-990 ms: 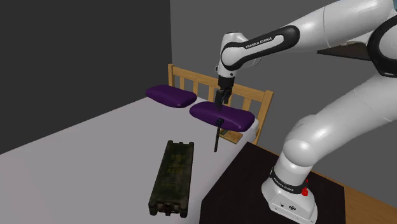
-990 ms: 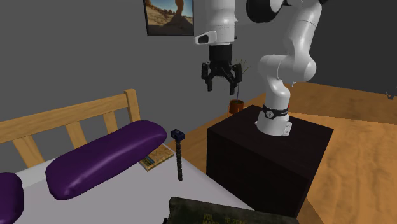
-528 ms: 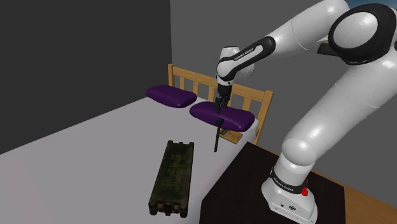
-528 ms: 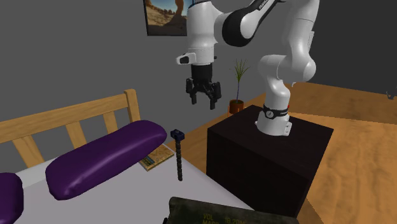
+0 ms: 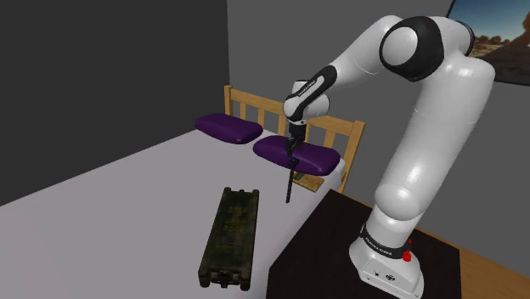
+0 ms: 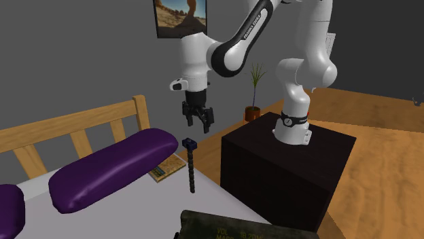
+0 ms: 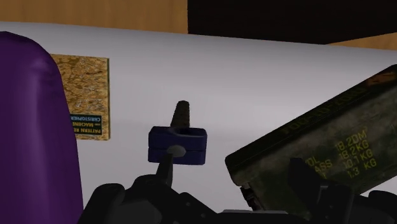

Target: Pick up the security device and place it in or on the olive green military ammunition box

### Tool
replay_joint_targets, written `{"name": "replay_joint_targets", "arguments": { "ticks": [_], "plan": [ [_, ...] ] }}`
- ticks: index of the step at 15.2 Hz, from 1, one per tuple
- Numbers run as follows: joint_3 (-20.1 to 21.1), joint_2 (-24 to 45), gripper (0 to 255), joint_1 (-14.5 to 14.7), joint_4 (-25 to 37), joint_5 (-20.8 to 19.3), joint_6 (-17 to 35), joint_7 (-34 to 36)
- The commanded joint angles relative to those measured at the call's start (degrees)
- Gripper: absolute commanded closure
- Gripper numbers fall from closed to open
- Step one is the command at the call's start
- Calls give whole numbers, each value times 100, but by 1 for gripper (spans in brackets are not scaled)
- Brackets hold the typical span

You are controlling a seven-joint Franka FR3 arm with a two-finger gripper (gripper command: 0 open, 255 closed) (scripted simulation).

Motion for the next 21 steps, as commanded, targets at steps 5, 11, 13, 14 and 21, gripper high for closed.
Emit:
{"name": "replay_joint_targets", "arguments": {
  "ticks": [5, 11, 13, 14, 21],
  "plan": [
    [-74, 1069, 0, -223, 572, 337, 501, -433],
    [7, 1465, 0, -279, 541, 518, 914, -560],
    [17, 1504, 0, -286, 540, 535, 953, -572],
    [17, 1504, 0, -286, 541, 535, 953, -572],
    [17, 1505, 255, -286, 541, 535, 953, -573]
  ]
}}
